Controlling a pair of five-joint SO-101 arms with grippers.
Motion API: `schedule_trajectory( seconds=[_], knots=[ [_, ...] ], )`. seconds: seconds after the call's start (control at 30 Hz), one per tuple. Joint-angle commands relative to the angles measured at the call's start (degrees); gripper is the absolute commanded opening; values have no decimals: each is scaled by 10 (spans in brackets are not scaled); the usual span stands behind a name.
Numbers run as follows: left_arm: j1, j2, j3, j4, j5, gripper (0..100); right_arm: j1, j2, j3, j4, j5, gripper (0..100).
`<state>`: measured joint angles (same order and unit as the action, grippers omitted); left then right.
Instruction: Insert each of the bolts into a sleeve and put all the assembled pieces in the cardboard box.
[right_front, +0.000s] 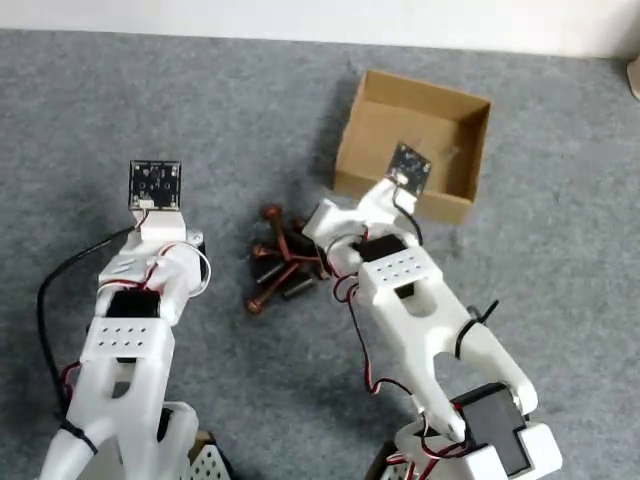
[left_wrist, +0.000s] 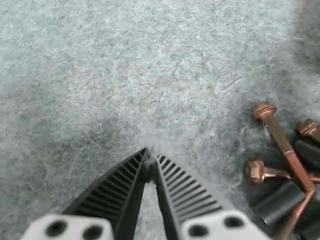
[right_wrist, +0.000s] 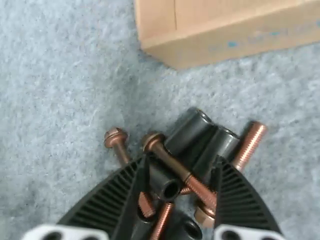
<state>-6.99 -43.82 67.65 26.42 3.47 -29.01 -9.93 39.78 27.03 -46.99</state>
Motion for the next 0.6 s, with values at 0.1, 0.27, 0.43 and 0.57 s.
schedule_trajectory(
  seconds=[0.1, 0.27, 0.43, 0.57],
  knots=[
    [-4, 1, -2, -14, 6, 8, 7, 85, -7, -12, -5, 184],
    [-4, 1, -2, -14, 6, 8, 7, 155, -80, 22, -7, 184],
    [-4, 1, -2, -14, 6, 8, 22, 180, -110, 36, -47, 184],
    [-4, 1, -2, -14, 6, 8, 45, 173, -111, 48, -47, 184]
  ],
)
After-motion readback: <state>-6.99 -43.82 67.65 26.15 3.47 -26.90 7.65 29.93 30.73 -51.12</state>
